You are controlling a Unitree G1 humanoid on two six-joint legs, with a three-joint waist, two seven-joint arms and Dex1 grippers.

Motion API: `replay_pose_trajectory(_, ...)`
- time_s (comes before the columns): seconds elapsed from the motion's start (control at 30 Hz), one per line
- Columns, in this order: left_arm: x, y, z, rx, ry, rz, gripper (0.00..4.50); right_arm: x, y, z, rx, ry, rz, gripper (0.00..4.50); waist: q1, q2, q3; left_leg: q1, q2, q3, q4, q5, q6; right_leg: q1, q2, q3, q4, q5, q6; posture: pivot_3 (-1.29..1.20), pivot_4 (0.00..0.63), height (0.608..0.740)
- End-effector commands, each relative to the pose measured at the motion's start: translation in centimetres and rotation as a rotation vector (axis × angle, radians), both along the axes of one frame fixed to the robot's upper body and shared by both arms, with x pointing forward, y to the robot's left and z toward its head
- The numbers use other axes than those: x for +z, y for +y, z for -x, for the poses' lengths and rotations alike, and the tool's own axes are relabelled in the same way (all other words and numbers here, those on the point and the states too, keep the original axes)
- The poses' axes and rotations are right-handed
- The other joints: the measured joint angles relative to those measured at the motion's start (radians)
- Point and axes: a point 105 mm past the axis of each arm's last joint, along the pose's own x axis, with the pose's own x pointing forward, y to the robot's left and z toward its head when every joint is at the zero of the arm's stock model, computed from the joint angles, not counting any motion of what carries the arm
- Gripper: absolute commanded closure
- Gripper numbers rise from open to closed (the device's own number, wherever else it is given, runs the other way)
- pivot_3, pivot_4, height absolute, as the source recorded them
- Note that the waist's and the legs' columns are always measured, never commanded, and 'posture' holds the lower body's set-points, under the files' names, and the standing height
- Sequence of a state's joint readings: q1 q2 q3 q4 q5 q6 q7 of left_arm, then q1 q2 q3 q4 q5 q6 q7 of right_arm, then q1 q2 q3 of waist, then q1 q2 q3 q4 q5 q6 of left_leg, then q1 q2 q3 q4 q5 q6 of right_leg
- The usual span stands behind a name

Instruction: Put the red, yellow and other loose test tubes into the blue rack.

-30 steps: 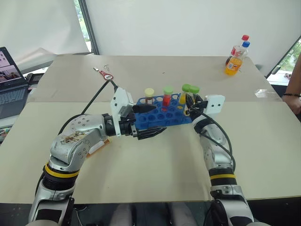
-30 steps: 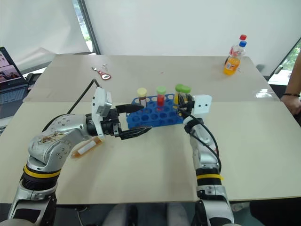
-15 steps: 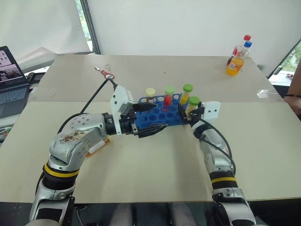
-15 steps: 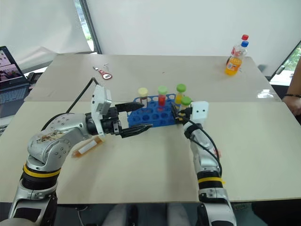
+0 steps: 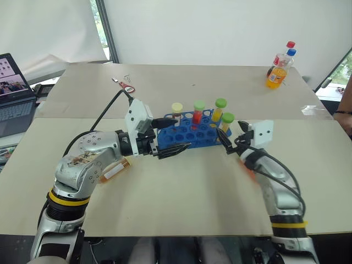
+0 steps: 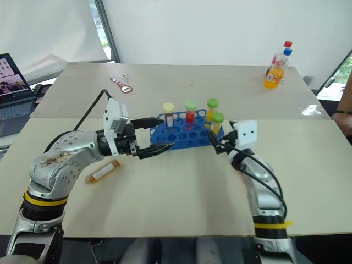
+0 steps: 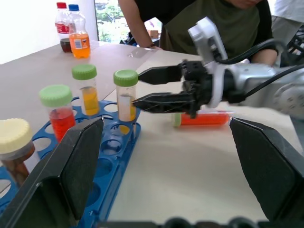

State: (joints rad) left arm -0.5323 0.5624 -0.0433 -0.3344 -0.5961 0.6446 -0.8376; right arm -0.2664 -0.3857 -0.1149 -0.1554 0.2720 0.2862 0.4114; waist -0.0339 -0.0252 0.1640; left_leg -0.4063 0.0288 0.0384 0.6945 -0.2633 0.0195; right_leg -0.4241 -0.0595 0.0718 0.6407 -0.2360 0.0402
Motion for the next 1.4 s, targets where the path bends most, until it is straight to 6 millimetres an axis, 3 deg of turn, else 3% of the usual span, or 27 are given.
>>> replay_pose_trajectory(0.03, 0.6, 0.4, -0.1, 0.009, -0.055, 0.006, 0.0, 2.9, -1.7, 1.8, 0.031, -0.042, 0.043, 0.03, 0.004, 0.0, 0.0, 0.0, 0.0, 0.0, 0.0, 0.0, 0.0, 0.0, 0.0, 0.0, 0.0, 0.0, 0.0, 0.0, 0.15, 0.74)
replay_pose_trajectory(0.37, -0.6, 2.8, 0.3, -0.023, -0.08, -0.133, 0.0, 5.7, -6.2, 6.3, 0.153, 0.118, 0.297, 0.03, 0.017, 0.0, 0.0, 0.001, 0.0, 0.002, 0.0, 0.0, 0.0, 0.001, 0.001, 0.001, -0.002, 0.0, 0.0, 0.0, 0.15, 0.74)
replay_pose_trajectory(0.5, -1.8, 5.0, 1.9, -0.099, -0.054, -0.263, 0.0, 6.8, -8.4, 8.4, 0.22, 0.255, 0.415, 0.03, 0.019, 0.0, 0.001, 0.001, 0.001, 0.006, 0.0, 0.0, 0.001, 0.001, 0.001, 0.0, -0.003, -0.001, 0.0, 0.0, 0.15, 0.74)
replay_pose_trajectory(0.73, -3.4, 6.3, 3.9, -0.19, -0.012, -0.372, 0.0, 7.3, -9.8, 9.8, 0.274, 0.423, 0.496, 0.03, 0.02, 0.0, 0.001, 0.0, 0.002, 0.009, 0.0, 0.0, 0.001, 0.003, 0.001, -0.001, -0.007, -0.001, 0.0, 0.0, 0.15, 0.74)
replay_pose_trajectory(0.93, -4.4, 6.8, 5.5, -0.269, 0.003, -0.444, 0.0, 7.8, -9.2, 9.7, 0.305, 0.502, 0.532, 0.03, 0.021, 0.0, 0.001, 0.0, 0.002, 0.01, 0.0, 0.0, 0.001, 0.002, 0.001, -0.001, -0.007, -0.001, 0.0, 0.0, 0.15, 0.74)
replay_pose_trajectory(1.1, -5.6, 6.8, 7.2, -0.337, -0.001, -0.463, 0.0, 5.9, -8.1, 9.5, 0.284, 0.704, 0.602, 0.03, 0.018, 0.0, 0.001, 0.0, 0.003, 0.011, 0.0, -0.001, 0.001, 0.001, 0.001, 0.0, -0.008, -0.001, 0.0, 0.0, 0.15, 0.74)
replay_pose_trajectory(1.4, -6.6, 6.6, 8.3, -0.377, -0.032, -0.457, 0.0, 2.3, -6.7, 5.4, 0.116, 0.925, 0.469, 0.03, 0.019, 0.0, 0.001, -0.001, 0.004, 0.014, 0.0, -0.001, 0.001, -0.001, 0.0, 0.0, -0.009, 0.0, -0.001, 0.0, 0.15, 0.74)
